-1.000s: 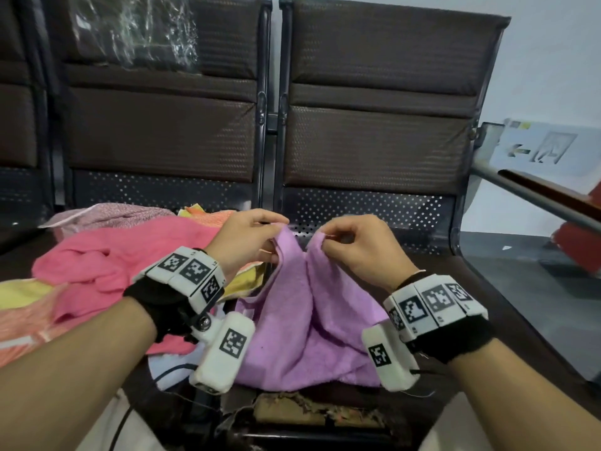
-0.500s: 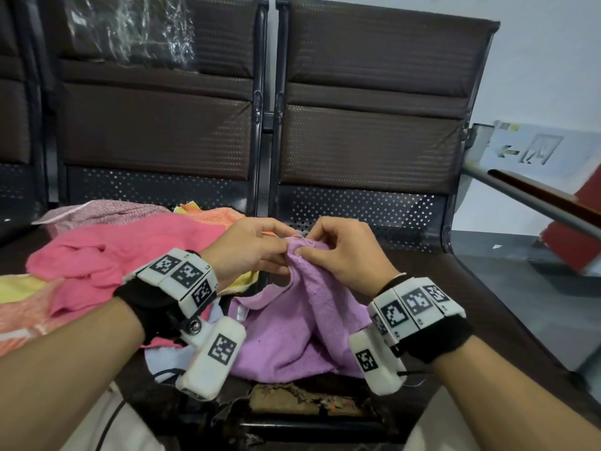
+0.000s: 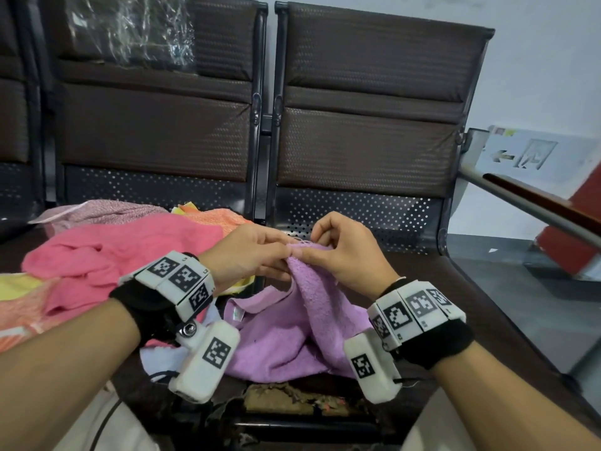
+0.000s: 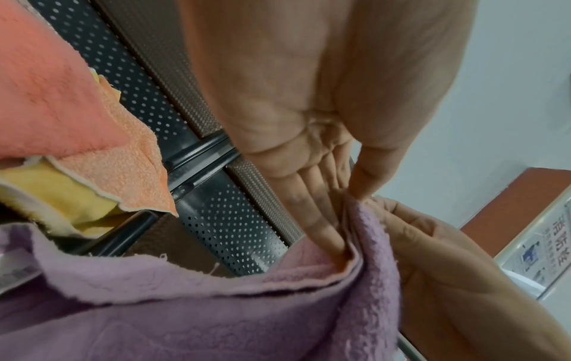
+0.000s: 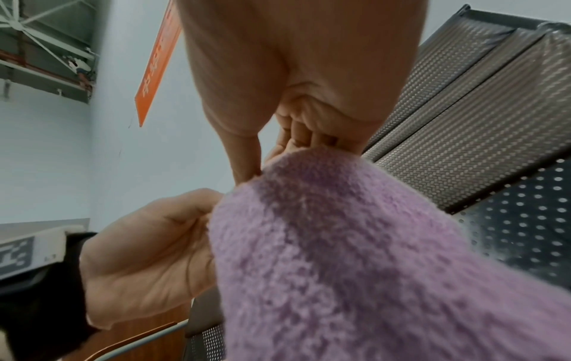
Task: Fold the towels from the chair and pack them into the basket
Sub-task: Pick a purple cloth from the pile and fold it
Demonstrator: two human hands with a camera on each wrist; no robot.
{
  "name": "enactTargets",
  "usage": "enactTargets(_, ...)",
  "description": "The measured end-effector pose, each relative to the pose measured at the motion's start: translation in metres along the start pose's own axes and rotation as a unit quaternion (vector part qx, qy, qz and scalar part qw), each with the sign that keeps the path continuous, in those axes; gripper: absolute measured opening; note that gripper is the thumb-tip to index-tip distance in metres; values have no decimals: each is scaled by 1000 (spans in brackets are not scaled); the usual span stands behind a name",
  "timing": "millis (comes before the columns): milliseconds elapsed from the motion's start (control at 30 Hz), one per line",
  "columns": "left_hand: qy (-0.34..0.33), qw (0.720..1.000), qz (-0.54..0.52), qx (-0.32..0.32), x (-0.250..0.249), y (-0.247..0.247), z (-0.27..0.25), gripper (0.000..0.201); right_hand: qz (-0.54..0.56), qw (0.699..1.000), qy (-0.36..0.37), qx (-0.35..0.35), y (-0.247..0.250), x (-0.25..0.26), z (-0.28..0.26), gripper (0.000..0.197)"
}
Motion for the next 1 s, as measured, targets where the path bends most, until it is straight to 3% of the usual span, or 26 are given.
enactTargets(133,-42,997,53,-45,-6,3,1,17,17,999,8,37,-1,1,-1,29)
enactTargets(200,-57,993,68,-76,-10,9,1,19,-63,994,25,90,-1,-2,-2,31)
enactTargets(300,-76,987,78,-115,-15,23,-3,22,-246,946,14,210,-3,-22,-7,41)
enactTargets(367,-81,989,69,-102,-14,24,-6,22,-292,923,-3,249,1,-34,-10,36)
enactTargets(500,-76,989,84,-98,-11,21,-10,22,-270,947,-4,174,19,-31,-13,12)
enactTargets(600,-65,992,14,-105,-12,14,-10,26,-226,968,-9,108,29,-22,-20,49)
enactTargets(733,-66,988,-24,-139,-18,-6,-12,39,-308,947,38,80,29,1,-30,11)
enactTargets(833,-63,976,-20,-206,-22,-8,-15,41,-318,942,64,89,30,8,-34,16)
enactTargets(933,-75,983,-15,-165,-25,-11,-17,43,-255,963,35,82,38,7,-39,13)
enactTargets(1000,-126,985,36,-116,-32,-15,-21,51,-216,973,-4,76,46,2,-43,12)
Point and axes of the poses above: each hand's wrist, its own z-axis towards the middle knuckle, its own y-axis out of the back of the hand, x = y × z, the point moved 6 cm from there along z, towards the middle knuckle, and after that the axes turned 1 degree about z, right-handed, at the moved point
